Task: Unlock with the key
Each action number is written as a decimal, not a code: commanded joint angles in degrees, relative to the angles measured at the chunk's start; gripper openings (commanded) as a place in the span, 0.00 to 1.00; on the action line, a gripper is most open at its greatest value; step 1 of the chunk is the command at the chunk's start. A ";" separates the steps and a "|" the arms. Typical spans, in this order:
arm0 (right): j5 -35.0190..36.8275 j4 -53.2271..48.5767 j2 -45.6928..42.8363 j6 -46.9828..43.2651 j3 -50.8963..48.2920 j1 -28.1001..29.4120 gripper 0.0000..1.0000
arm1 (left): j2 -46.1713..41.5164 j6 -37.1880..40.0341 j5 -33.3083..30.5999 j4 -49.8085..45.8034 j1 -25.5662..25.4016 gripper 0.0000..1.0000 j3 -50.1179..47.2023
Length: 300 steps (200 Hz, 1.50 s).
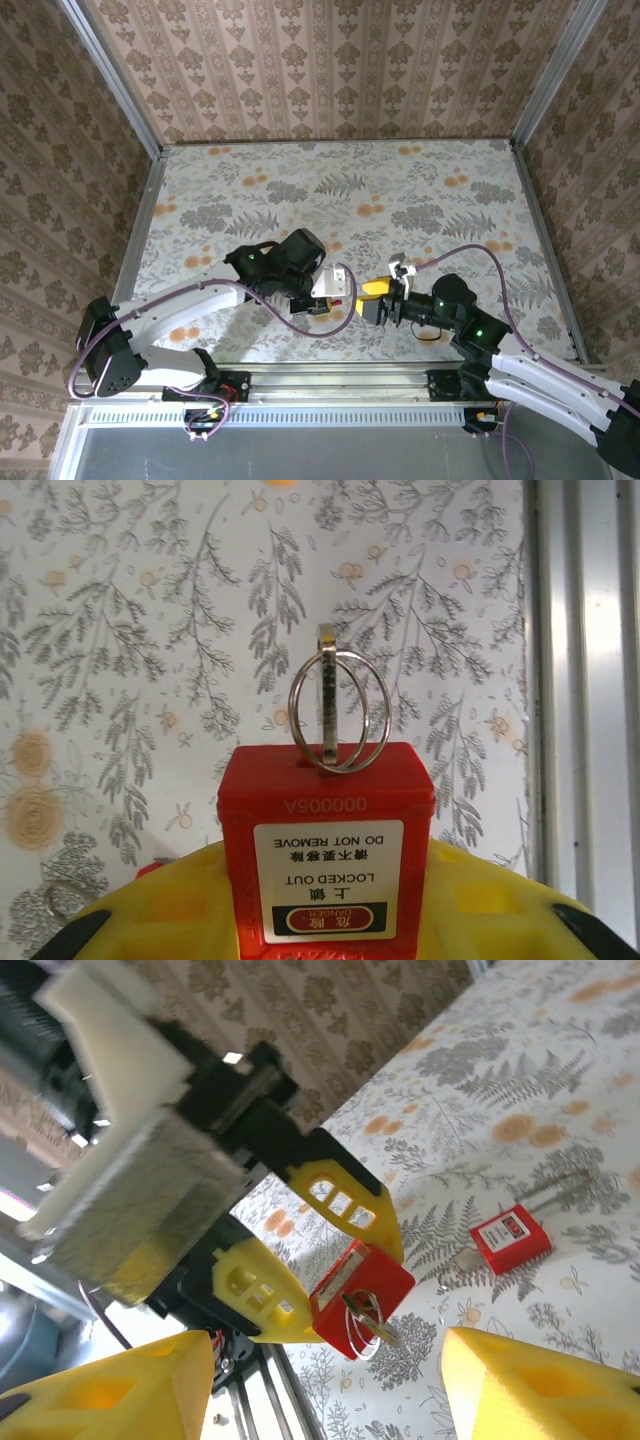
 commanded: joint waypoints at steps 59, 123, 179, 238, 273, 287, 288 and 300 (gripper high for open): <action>2.65 14.77 10.58 18.23 -2.05 0.64 0.65 | 2.74 -7.57 -2.56 6.56 -1.91 0.00 0.77; 2.55 14.81 14.50 19.50 -1.85 0.81 0.57 | 3.36 -8.78 -2.98 8.88 -2.11 0.00 1.03; 3.31 14.72 16.30 19.77 -0.76 0.90 0.41 | 3.64 -9.22 -2.98 9.82 -2.46 0.00 1.12; 2.61 13.21 16.94 20.91 1.09 1.02 0.19 | 4.26 -10.24 -3.98 11.98 -3.55 0.00 0.65; 2.78 9.89 15.29 20.45 2.67 0.87 0.09 | 3.11 -11.70 -4.65 16.24 -3.69 0.06 -1.80; 3.42 8.50 13.95 20.26 2.94 0.83 0.06 | 2.31 -12.56 -4.83 17.75 -3.64 0.22 -2.95; 3.50 8.30 13.86 20.17 3.00 0.85 0.06 | 2.27 -12.65 -4.88 17.84 -3.64 0.24 -2.99; 4.06 6.34 12.47 19.39 3.56 0.65 0.04 | 0.97 -13.82 -5.89 19.27 -3.51 0.39 -4.16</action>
